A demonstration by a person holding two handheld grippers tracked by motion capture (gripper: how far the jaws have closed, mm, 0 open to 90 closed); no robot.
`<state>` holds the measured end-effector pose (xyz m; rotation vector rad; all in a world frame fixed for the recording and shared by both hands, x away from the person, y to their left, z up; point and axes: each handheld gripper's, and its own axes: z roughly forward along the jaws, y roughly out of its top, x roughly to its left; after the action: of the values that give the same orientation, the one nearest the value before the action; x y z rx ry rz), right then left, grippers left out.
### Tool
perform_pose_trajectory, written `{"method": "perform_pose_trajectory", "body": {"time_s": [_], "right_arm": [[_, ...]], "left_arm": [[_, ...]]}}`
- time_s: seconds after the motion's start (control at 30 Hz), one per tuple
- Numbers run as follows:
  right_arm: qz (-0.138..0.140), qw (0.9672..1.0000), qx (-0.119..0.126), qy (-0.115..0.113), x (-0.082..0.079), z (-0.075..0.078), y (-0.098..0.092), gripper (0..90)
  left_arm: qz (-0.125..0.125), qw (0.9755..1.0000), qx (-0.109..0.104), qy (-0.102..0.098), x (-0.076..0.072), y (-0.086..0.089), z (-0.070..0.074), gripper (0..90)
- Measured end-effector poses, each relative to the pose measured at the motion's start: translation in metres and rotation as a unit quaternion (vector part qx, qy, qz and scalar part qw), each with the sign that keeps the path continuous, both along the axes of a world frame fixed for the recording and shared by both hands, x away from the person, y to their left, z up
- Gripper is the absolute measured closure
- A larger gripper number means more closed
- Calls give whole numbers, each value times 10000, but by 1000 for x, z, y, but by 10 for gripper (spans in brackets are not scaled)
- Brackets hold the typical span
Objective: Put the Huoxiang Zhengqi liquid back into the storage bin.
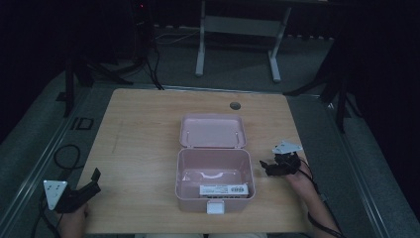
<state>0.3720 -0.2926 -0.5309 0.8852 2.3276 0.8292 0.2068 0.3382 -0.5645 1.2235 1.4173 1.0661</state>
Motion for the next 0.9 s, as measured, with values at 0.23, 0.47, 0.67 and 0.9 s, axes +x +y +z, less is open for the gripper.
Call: {"method": "perform_pose_trajectory", "body": {"time_s": [0.23, 0.47, 0.67, 0.9], "right_arm": [[-604, 9965, 537, -207, -6, -9, -21, 129], [-1356, 9832, 1135, -451, -9, -8, -37, 115], [-1750, 9719, 1520, -405, -8, -10, -47, 116], [-1964, 9615, 1893, -341, -11, -15, -55, 117]], "left_arm": [[-6, 10000, 4, 1, 0, 0, 0, 12], [-3, 10000, -6, -6, 0, 0, 0, 12], [-11, 10000, -10, -3, 0, 0, 0, 12], [-23, 10000, -9, -9, 0, 0, 0, 12]]}}
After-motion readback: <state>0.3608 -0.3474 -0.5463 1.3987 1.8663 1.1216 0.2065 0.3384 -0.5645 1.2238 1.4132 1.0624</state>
